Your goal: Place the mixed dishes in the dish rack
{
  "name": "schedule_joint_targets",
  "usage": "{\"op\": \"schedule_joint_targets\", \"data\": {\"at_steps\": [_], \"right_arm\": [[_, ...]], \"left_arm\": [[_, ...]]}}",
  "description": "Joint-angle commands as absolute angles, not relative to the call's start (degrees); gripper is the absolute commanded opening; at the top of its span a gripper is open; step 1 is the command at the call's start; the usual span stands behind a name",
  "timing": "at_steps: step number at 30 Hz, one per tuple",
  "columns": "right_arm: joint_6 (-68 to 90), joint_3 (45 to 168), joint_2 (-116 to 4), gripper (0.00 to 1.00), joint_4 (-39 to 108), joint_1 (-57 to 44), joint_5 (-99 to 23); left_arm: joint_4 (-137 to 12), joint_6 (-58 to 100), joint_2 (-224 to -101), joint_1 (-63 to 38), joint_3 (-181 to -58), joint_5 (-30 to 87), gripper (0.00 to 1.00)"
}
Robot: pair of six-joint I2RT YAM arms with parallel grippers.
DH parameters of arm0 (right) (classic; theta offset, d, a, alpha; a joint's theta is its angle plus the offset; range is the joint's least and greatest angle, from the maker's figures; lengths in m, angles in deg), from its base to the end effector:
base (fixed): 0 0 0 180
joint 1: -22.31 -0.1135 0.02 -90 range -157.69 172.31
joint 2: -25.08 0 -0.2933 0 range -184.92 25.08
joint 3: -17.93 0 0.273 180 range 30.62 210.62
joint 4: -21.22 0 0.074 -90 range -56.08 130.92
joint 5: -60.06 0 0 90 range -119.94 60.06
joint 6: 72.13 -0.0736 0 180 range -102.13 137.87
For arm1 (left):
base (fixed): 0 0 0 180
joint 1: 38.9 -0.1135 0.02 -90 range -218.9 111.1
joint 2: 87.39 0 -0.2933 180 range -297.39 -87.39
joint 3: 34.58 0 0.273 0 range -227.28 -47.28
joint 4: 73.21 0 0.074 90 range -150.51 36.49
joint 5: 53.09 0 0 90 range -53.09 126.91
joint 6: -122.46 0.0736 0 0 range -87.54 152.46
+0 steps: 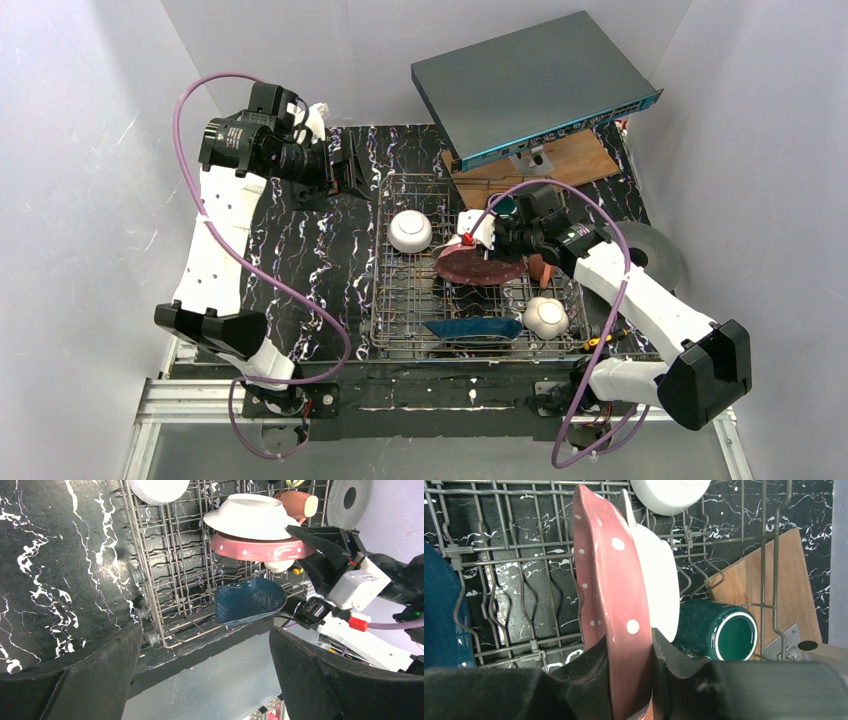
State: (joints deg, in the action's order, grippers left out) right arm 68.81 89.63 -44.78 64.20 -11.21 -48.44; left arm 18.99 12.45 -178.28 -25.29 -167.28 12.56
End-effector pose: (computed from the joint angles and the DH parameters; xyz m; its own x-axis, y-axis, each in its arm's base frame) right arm 0.2373 0.1852 0.3030 0.2157 -0.7404 -0.6367 -0.8814 0.1329 -0.4532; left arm 0.3019 -0.1043 0.4801 -0.8643 -0.1115 -0.4904 0.1853 0.8359 -0.5166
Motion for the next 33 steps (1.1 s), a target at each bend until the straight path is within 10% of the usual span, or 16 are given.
{"op": "schedule_joint_targets", "data": {"at_steps": [1,33], "right_arm": [[70.48,90.70,-42.51,0.01,58.04,-11.30,-48.52],[68.59,91.14,-45.20,0.57,57.03,-12.23,-49.80]], "left_arm": [[19.27,12.44,-175.72,-25.54,-166.62,11.25,0.98],[19.42,12.07,-174.06,-25.54,-165.38,11.93,0.98]]}}
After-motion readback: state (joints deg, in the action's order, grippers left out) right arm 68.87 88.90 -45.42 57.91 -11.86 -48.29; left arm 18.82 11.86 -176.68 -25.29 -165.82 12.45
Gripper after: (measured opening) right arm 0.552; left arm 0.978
